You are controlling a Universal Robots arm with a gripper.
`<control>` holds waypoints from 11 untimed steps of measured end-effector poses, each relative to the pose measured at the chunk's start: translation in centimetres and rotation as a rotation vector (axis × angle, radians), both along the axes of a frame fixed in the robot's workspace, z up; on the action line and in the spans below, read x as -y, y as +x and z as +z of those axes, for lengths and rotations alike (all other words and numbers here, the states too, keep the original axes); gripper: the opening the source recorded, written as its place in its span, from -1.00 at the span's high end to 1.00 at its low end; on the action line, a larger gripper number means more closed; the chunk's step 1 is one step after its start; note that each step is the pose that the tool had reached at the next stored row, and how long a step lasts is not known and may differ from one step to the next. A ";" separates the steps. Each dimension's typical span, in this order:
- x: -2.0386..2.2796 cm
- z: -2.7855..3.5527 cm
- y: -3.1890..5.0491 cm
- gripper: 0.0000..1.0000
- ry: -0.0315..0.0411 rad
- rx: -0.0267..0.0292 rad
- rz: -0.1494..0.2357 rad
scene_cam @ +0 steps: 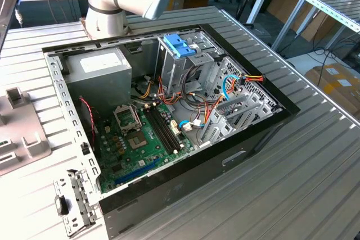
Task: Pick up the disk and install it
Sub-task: 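Pick up the disk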
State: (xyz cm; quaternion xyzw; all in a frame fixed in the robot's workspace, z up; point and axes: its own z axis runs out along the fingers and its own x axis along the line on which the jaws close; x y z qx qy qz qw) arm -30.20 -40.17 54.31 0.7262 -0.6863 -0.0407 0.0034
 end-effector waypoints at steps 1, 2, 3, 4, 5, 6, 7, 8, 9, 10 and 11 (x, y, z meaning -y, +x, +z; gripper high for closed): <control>0.08 -0.01 0.17 0.25 0.0000 -0.0003 0.000; 0.29 -0.03 0.55 0.25 0.0001 -0.0008 0.000; 0.50 -0.03 0.96 0.25 0.0000 -0.0016 0.000; 0.71 -0.06 1.37 0.25 0.0001 -0.0022 0.000; 0.91 -0.07 1.76 0.25 0.0000 -0.0028 0.000; 0.98 -0.08 1.91 0.25 0.0000 -0.0030 0.000; 1.09 -0.09 2.11 0.25 0.0001 -0.0032 0.000; 1.25 -0.10 2.38 0.25 0.0000 -0.0035 0.000; 1.33 -0.10 2.54 0.25 -0.0001 -0.0037 0.000; 1.42 -0.10 2.67 0.25 -0.0001 -0.0038 0.000; 1.59 -0.11 2.89 0.25 0.0000 -0.0040 0.000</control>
